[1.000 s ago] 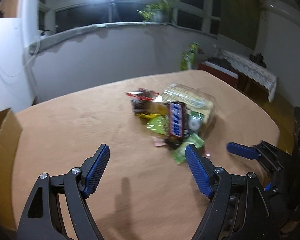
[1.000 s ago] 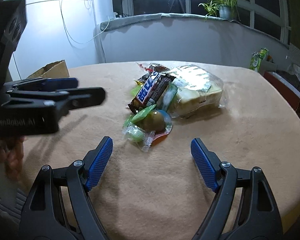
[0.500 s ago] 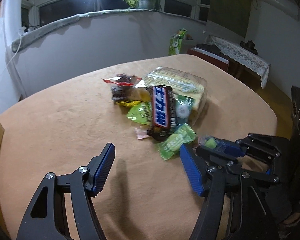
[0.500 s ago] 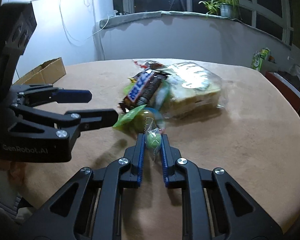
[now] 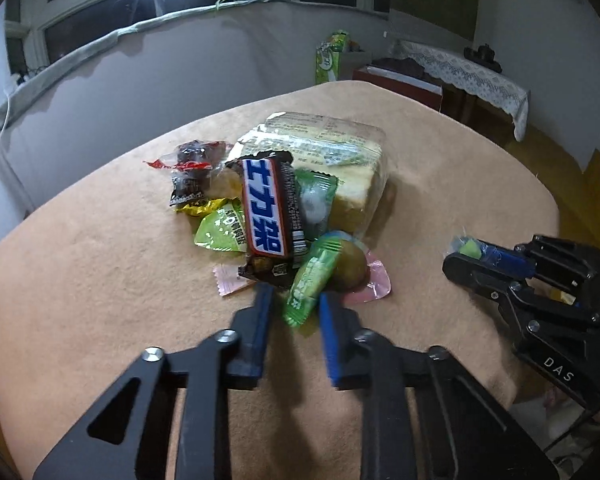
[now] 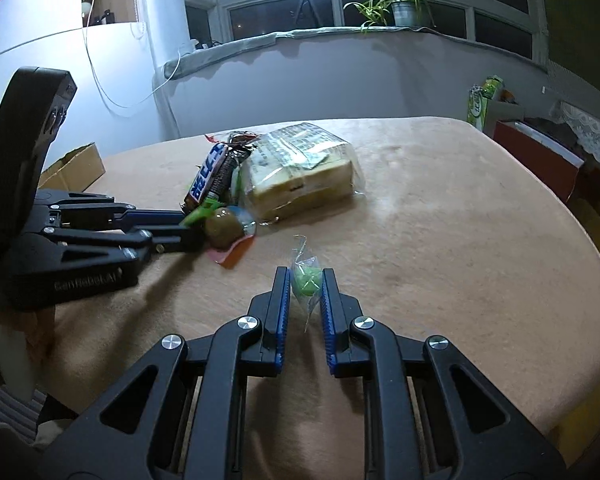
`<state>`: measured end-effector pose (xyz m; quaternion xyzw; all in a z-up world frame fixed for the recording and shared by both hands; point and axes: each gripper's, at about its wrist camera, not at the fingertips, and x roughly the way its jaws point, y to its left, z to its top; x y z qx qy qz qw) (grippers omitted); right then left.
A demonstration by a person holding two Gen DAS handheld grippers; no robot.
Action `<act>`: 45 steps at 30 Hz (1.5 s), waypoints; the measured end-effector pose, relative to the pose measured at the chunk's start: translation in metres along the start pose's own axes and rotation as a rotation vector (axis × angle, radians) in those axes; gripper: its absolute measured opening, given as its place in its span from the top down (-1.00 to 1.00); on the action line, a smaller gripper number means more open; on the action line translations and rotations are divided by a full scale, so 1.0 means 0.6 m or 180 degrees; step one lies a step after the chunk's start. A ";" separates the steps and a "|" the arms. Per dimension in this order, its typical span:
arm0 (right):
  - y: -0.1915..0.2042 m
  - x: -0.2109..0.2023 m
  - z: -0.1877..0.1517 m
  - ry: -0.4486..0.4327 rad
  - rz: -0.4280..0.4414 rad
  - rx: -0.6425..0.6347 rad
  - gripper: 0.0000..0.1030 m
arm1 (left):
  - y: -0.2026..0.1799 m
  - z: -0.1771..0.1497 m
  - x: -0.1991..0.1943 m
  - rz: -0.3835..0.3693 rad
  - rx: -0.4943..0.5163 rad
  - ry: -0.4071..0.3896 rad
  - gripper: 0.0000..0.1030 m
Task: Organize snacks
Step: 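Grasp a green wrapped candy with left tool while right tool grasps a small green candy bag, then carry both green candies into the cardboard box and release them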
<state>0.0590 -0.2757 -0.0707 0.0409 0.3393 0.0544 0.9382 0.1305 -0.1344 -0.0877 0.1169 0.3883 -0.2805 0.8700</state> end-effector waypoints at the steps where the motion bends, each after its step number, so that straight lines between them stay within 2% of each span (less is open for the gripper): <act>1: 0.000 0.000 -0.001 -0.0007 0.0008 0.0002 0.71 | 0.003 -0.001 -0.002 -0.0003 -0.0036 -0.0011 0.85; 6: -0.005 -0.001 -0.004 -0.0036 0.0046 0.0031 0.71 | 0.010 -0.004 -0.002 -0.0044 -0.0133 -0.0022 0.90; 13: -0.023 -0.015 -0.005 -0.0140 0.0144 0.0228 0.71 | 0.024 -0.012 -0.022 -0.0047 -0.0309 -0.0200 0.94; 21: -0.028 -0.036 0.011 -0.0286 0.0124 0.0306 0.71 | 0.047 -0.028 -0.062 -0.0061 -0.0526 -0.0401 0.94; 29: 0.011 -0.034 0.025 -0.0281 0.0206 0.0146 0.71 | 0.081 -0.048 -0.132 0.0159 -0.0705 -0.0657 0.94; 37: 0.099 -0.017 0.063 -0.0266 0.0528 -0.0072 0.71 | 0.155 -0.089 -0.213 0.0552 -0.0986 -0.0896 0.94; 45: 0.277 0.003 0.110 -0.0313 0.1051 -0.0533 0.71 | 0.247 -0.140 -0.290 0.1058 -0.1274 -0.1088 0.94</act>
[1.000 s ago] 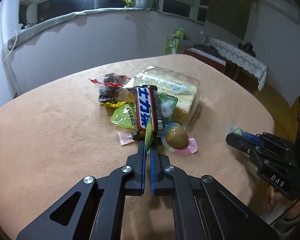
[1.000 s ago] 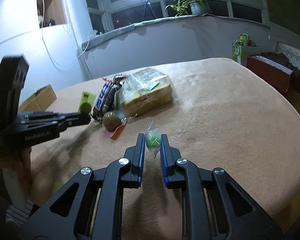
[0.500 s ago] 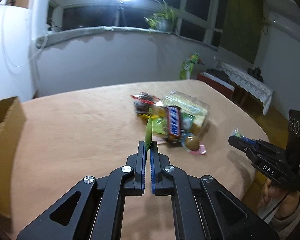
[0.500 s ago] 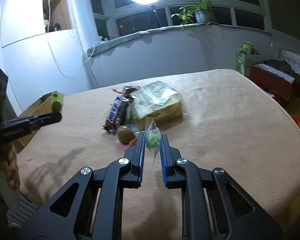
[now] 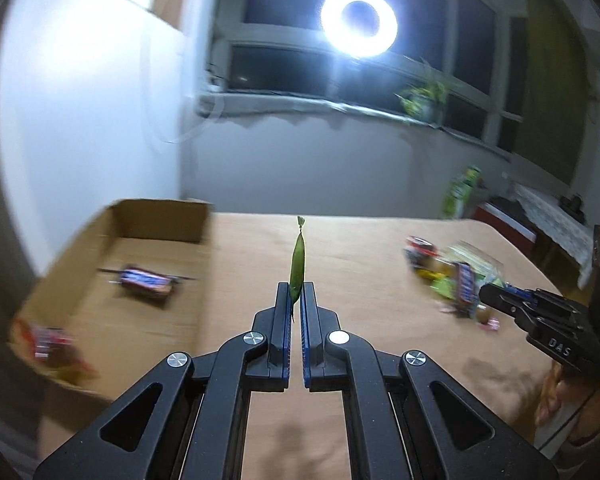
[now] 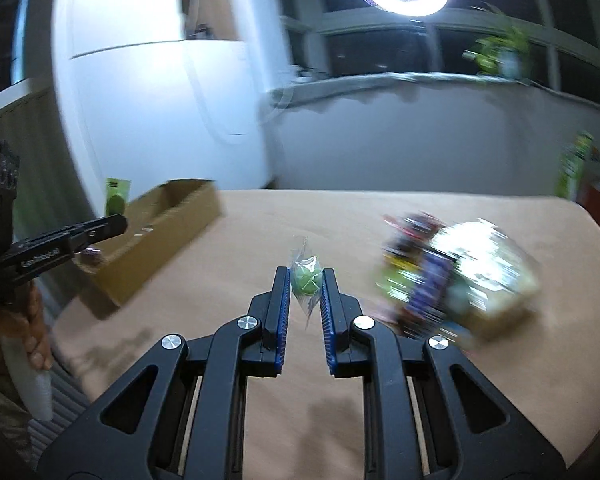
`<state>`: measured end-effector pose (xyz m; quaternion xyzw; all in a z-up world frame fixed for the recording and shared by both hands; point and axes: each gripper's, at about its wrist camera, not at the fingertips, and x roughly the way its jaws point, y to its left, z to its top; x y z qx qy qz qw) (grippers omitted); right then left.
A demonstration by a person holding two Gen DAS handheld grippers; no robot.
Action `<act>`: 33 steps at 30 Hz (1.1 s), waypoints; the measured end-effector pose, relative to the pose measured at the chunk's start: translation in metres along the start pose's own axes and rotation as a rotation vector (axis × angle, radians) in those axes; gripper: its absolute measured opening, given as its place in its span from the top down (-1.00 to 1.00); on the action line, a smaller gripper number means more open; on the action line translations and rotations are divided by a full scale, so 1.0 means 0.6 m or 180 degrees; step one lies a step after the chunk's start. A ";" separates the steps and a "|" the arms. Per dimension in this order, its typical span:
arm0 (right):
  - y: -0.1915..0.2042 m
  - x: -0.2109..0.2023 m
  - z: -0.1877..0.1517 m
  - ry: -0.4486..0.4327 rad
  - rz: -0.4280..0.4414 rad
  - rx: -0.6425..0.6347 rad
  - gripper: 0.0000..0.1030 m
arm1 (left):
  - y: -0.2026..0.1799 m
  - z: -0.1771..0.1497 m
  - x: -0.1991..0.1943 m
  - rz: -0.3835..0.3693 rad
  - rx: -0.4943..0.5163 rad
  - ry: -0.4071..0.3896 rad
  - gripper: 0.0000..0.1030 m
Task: Organize snacks
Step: 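Carry both green candies into the cardboard box and release them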
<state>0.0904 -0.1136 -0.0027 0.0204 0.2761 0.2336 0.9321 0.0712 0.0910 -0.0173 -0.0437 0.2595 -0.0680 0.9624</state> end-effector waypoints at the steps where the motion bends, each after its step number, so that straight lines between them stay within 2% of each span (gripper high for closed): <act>1: 0.023 0.009 0.008 -0.0011 0.0089 -0.0065 0.71 | 0.019 0.001 -0.006 0.0085 -0.0040 -0.0029 0.94; 6: 0.148 0.068 0.042 -0.0045 0.0555 -0.0413 0.71 | 0.107 -0.009 -0.027 0.0476 -0.0253 -0.0072 0.94; 9: 0.209 0.108 0.060 -0.0040 0.0776 -0.0528 0.71 | 0.137 -0.016 -0.028 0.0580 -0.0324 -0.0050 0.94; 14: 0.287 0.159 0.095 -0.0056 0.0995 -0.0655 0.71 | 0.170 -0.025 -0.022 0.0611 -0.0445 -0.0013 0.94; 19: 0.331 0.198 0.111 -0.0026 0.1052 -0.0740 0.70 | 0.191 -0.024 -0.008 0.0598 -0.0497 0.0024 0.91; 20: 0.338 0.212 0.111 0.0024 0.1090 -0.0759 0.70 | 0.195 -0.025 -0.009 0.0612 -0.0500 0.0030 0.85; 21: 0.339 0.223 0.112 0.0081 0.1102 -0.0789 0.64 | 0.198 -0.027 -0.009 0.0643 -0.0516 0.0021 0.65; 22: 0.340 0.233 0.111 0.0109 0.1067 -0.0808 0.41 | 0.201 -0.026 -0.009 0.0663 -0.0531 0.0002 0.30; 23: 0.335 0.239 0.109 0.0108 0.1024 -0.0787 0.24 | 0.203 -0.026 -0.010 0.0689 -0.0547 -0.0013 0.13; 24: 0.328 0.238 0.107 0.0106 0.1017 -0.0755 -0.06 | 0.205 -0.027 -0.014 0.0728 -0.0560 -0.0044 -0.06; 25: 0.319 0.236 0.102 0.0106 0.1016 -0.0711 -0.19 | 0.207 -0.028 -0.018 0.0770 -0.0573 -0.0080 -0.12; 29: 0.286 0.209 0.084 0.0047 0.0855 -0.0573 -0.20 | 0.216 -0.031 -0.034 0.0858 -0.0628 -0.0132 -0.25; 33: 0.270 0.177 0.062 0.0007 0.0706 -0.0550 -0.21 | 0.226 -0.027 -0.047 0.0953 -0.0666 -0.0185 -0.28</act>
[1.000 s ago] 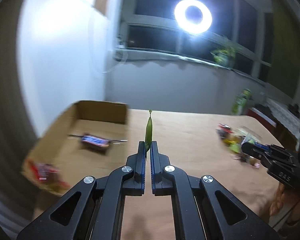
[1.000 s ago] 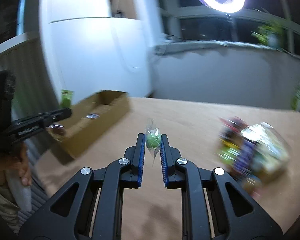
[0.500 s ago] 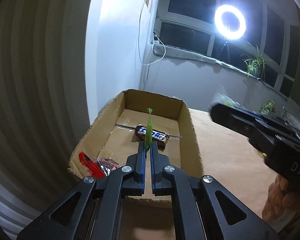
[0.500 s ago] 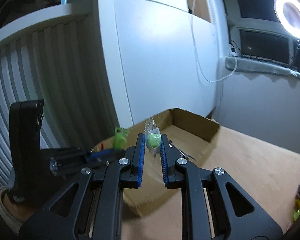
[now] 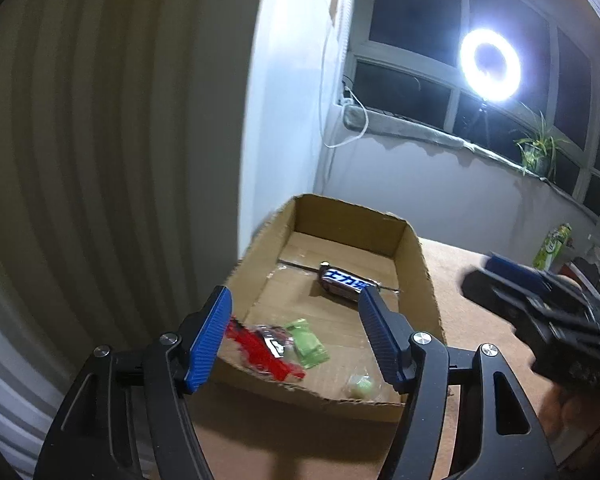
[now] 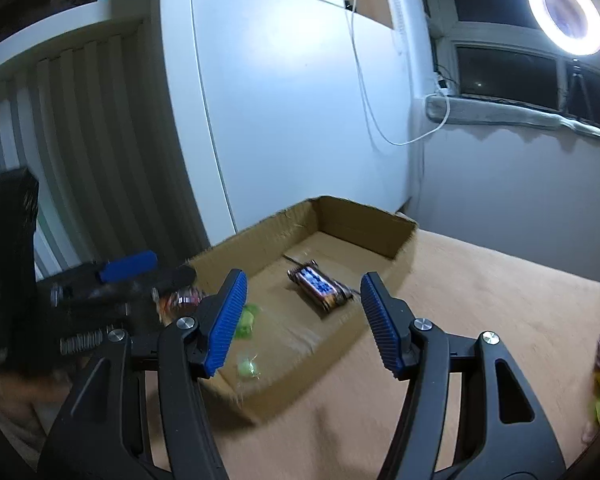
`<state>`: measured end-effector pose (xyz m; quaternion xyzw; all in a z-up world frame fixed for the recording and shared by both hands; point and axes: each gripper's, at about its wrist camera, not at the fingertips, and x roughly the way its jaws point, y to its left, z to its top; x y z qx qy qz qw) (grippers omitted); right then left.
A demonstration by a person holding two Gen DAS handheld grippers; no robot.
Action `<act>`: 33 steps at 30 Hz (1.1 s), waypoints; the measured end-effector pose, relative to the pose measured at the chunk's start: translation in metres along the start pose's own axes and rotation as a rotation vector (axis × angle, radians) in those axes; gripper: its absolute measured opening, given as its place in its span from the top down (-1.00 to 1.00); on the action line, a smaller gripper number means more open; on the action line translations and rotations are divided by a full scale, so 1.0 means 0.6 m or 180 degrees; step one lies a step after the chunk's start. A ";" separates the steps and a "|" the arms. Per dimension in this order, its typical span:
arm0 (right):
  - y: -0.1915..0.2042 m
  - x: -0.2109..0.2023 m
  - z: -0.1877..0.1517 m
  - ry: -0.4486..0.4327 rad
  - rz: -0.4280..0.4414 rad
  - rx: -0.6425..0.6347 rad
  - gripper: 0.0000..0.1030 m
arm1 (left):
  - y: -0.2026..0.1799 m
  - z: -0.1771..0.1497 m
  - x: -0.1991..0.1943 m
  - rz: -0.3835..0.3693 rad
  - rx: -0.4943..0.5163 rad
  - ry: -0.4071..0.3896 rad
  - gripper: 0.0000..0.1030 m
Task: Organize snacks
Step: 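Carry both green candies into the cardboard box and release them, then move both tools back toward the snack pile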
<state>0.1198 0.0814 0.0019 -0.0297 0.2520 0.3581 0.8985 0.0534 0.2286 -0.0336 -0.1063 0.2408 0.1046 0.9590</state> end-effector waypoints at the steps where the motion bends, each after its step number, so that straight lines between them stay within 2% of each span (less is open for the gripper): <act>1: -0.001 -0.003 -0.003 0.0008 -0.0028 -0.0008 -0.22 | 0.002 0.001 -0.002 0.0021 -0.0012 -0.0013 -0.32; 3: -0.002 -0.011 -0.010 0.0023 -0.0054 -0.0011 -0.22 | 0.003 0.004 -0.003 0.0081 -0.0037 -0.0025 -0.39; 8: -0.004 -0.035 -0.012 -0.0039 -0.0033 0.0043 -0.23 | -0.017 0.008 -0.013 0.0179 0.0029 -0.0025 -0.39; 11: -0.001 -0.055 -0.011 -0.0114 -0.0084 -0.0004 -0.46 | -0.043 0.011 -0.031 0.0241 0.0172 -0.0079 -0.40; 14: -0.001 -0.072 -0.013 -0.0156 -0.0119 -0.0011 -0.47 | -0.064 0.013 -0.052 0.0300 0.0289 -0.0160 -0.50; 18: -0.004 -0.083 -0.015 -0.0171 -0.0143 0.0012 -0.47 | -0.084 0.017 -0.073 0.0335 0.0410 -0.0275 -0.52; 26: -0.008 -0.098 -0.020 -0.0181 -0.0143 0.0041 -0.49 | -0.097 0.018 -0.090 0.0327 0.0497 -0.0318 -0.53; 28: -0.011 -0.101 -0.026 -0.0167 -0.0150 0.0059 -0.58 | -0.100 0.016 -0.091 0.0326 0.0516 -0.0306 -0.54; 33: -0.021 -0.108 -0.044 -0.0111 -0.0183 0.0094 -0.59 | -0.114 0.009 -0.089 0.0265 0.0566 -0.0273 -0.54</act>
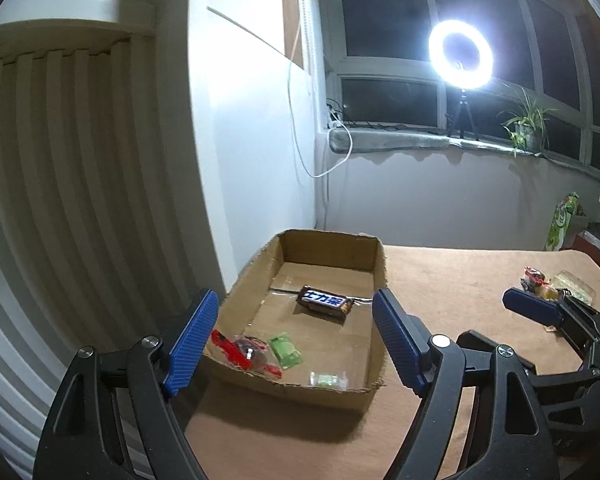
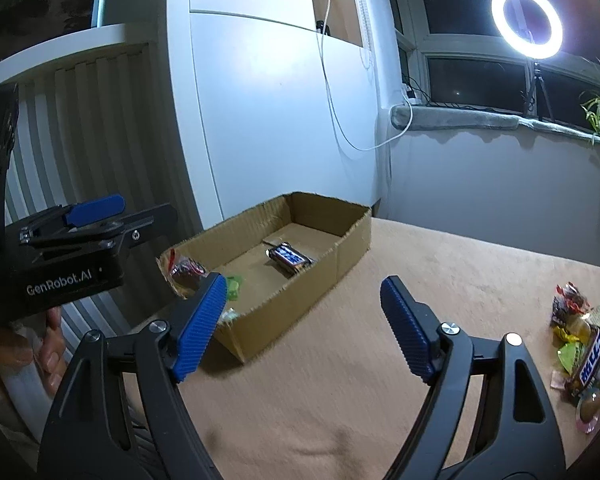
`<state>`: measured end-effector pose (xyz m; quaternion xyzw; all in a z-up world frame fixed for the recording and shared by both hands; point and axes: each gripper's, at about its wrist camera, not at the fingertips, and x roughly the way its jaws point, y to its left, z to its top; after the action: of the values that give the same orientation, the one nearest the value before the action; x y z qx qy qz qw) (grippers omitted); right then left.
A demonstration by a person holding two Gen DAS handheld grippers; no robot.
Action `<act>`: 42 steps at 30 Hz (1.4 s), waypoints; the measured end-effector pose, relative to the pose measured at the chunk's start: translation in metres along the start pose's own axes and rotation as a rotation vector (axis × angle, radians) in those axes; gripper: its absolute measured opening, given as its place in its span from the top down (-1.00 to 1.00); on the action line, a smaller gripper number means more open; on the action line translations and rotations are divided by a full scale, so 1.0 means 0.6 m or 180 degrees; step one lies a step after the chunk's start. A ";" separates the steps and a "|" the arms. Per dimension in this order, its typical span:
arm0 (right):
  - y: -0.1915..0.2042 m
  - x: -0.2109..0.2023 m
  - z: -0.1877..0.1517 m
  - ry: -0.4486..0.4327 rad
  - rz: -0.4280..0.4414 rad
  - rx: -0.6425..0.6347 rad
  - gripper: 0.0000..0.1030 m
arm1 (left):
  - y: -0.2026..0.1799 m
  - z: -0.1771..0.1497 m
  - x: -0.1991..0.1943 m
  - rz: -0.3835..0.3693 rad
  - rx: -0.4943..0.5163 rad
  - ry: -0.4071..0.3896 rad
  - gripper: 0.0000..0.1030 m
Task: Organize snacks
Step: 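Move both tools back toward the snack pile, then grasp a Snickers bar with left tool while right tool grasps the round chocolate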
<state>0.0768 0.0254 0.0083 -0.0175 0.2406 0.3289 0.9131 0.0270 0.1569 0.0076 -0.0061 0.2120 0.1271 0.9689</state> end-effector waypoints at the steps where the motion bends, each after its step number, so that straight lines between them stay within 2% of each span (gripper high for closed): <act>1: -0.003 -0.002 -0.004 0.0014 0.0003 0.0015 -0.59 | -0.005 0.000 0.001 -0.0032 0.0008 0.0008 -0.54; 10: -0.044 -0.027 -0.024 -0.0004 -0.0048 0.0134 -0.59 | -0.058 0.004 0.007 -0.0212 0.0163 0.0079 -0.54; 17: -0.105 -0.062 -0.044 -0.0003 -0.0261 0.0262 -0.59 | -0.114 0.003 0.022 -0.0458 0.0230 0.0198 -0.55; 20: -0.145 -0.081 -0.059 0.0057 -0.0459 0.0340 -0.59 | -0.149 0.001 0.031 -0.0658 0.0258 0.0262 -0.55; 26: -0.237 -0.122 -0.108 0.0386 -0.0959 0.0489 -0.60 | -0.233 -0.007 0.046 -0.1040 0.0348 0.0397 -0.55; 30: -0.293 -0.158 -0.139 0.0497 -0.1243 0.0599 -0.60 | -0.311 -0.015 0.060 -0.1398 0.0483 0.0535 -0.55; 33: -0.326 -0.179 -0.155 0.0542 -0.1404 0.0667 -0.60 | -0.356 -0.019 0.071 -0.1547 0.0571 0.0623 -0.55; 39: -0.358 -0.198 -0.170 0.0581 -0.1498 0.0730 -0.60 | -0.439 -0.029 0.100 -0.1875 0.0636 0.0795 -0.54; 42: -0.360 -0.193 -0.173 0.0605 -0.1478 0.0712 -0.60 | -0.466 -0.033 0.109 -0.1903 0.0698 0.0826 -0.54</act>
<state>0.0866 -0.2321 -0.0587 -0.0020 0.3495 0.0790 0.9336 0.1458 -0.0987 -0.0492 0.0201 0.3347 -0.1878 0.9232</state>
